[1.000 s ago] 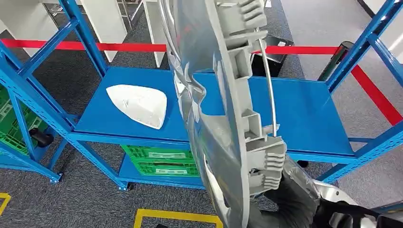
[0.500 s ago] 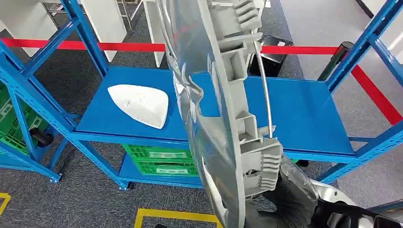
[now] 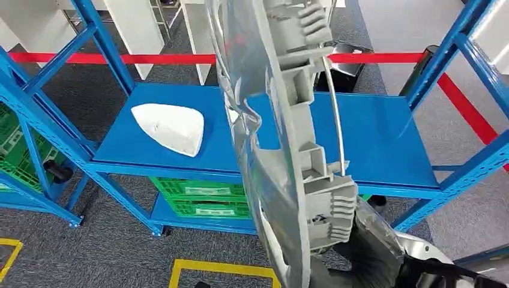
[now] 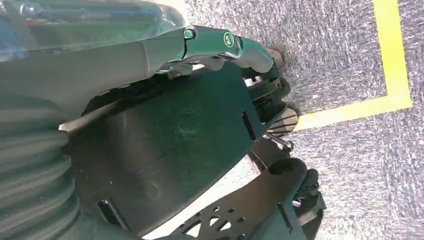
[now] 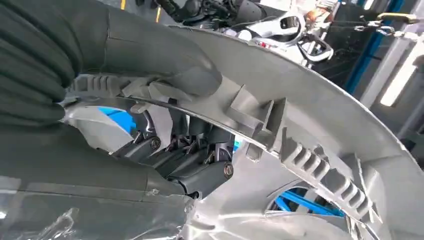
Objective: Take the parts from the cabinet and place them on the table.
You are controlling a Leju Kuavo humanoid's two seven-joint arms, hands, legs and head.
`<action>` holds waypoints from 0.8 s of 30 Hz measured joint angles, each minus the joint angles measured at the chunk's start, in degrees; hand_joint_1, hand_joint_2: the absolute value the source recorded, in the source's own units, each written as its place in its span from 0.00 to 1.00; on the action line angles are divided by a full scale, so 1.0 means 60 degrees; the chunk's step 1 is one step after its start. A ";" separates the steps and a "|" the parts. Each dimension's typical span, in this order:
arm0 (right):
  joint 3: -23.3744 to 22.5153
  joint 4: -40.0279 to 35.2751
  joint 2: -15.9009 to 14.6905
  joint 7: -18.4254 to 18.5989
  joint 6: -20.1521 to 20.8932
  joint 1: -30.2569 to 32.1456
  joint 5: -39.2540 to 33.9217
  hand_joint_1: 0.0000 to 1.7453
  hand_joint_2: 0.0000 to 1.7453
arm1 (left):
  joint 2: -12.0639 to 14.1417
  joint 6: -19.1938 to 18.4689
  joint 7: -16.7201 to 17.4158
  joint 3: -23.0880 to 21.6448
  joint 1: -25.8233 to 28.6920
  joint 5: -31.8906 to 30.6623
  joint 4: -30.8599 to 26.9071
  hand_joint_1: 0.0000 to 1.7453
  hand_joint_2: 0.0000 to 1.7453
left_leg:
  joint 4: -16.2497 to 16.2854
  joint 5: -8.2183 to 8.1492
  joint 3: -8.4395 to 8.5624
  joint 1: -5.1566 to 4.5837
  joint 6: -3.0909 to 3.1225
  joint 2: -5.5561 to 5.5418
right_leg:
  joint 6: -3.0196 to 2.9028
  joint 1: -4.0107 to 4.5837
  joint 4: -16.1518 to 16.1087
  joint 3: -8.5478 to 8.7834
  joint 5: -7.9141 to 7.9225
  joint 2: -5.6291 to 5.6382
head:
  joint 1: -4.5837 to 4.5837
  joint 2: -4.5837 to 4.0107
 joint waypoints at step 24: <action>0.0058 -0.0058 -0.0004 0.0248 -0.0255 0.0055 0.0393 1.00 1.00 | -0.0055 0.0036 -0.0182 0.0109 0.0075 0.0018 0.0000 0.00 1.00 | -0.0347 0.0449 -0.0055 -0.0060 0.0373 0.0086 | 0.0409 0.0030 0.0846 0.0112 -0.0090 -0.0062 | 0.0003 0.0000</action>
